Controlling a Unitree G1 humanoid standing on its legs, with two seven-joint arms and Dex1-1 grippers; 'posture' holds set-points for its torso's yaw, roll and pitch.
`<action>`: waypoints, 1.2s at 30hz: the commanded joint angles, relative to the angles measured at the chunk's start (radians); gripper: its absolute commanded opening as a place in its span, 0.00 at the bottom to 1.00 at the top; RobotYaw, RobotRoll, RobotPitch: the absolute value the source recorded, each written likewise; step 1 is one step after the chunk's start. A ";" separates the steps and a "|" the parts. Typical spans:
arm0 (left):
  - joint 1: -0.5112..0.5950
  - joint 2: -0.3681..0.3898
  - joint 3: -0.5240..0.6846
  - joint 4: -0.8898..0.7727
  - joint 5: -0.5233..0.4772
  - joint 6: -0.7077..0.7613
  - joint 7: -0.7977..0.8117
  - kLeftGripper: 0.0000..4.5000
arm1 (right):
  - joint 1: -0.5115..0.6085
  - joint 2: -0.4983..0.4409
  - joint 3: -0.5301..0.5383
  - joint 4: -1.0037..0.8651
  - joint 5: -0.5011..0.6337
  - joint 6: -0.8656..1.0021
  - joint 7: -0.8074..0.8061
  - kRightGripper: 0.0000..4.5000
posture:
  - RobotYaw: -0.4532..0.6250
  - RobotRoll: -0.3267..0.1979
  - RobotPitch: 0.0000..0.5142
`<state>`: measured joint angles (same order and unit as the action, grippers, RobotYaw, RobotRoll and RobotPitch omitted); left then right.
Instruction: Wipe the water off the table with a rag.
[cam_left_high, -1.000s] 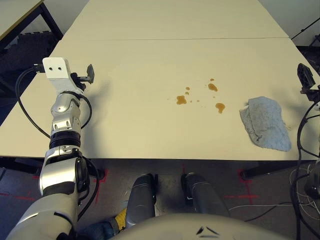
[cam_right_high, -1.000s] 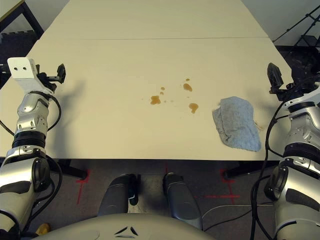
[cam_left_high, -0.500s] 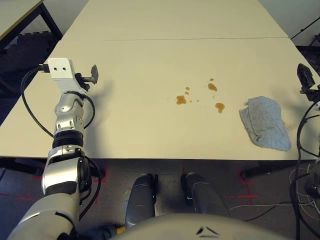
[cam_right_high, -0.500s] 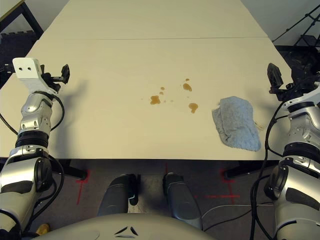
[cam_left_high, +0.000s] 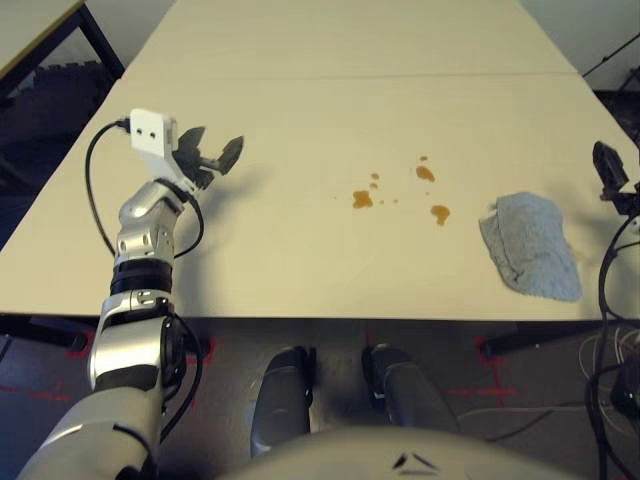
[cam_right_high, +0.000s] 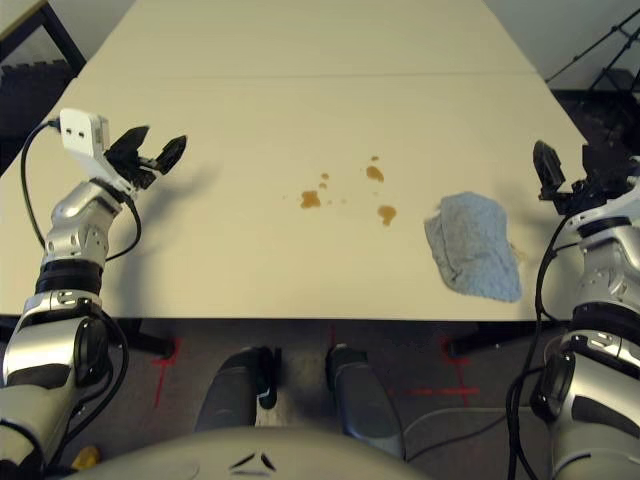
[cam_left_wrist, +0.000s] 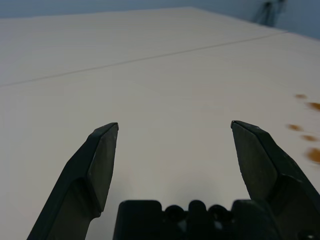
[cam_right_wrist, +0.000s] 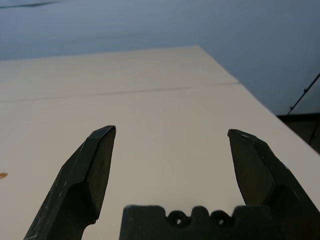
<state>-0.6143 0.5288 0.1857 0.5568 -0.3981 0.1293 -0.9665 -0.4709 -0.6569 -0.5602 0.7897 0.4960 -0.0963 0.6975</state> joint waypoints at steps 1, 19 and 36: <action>0.049 0.044 -0.054 -0.099 -0.033 0.091 -0.159 1.00 | 0.006 -0.021 0.013 -0.029 0.020 0.108 0.026 0.99 | 0.22 0.62 0.24; 0.090 0.092 -0.145 -0.206 -0.033 0.182 -0.362 1.00 | 0.107 -0.263 0.178 -0.185 0.054 0.737 0.415 0.99 | 0.21 0.62 0.24; 0.086 0.103 -0.176 -0.235 -0.031 0.201 -0.368 1.00 | 0.221 -0.209 0.254 -0.228 -0.032 0.675 0.417 0.99 | 0.22 0.62 0.21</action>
<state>-0.5236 0.6231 0.0196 0.3369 -0.4360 0.3222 -1.3270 -0.2579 -0.8778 -0.3220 0.5497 0.4778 0.5923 1.1232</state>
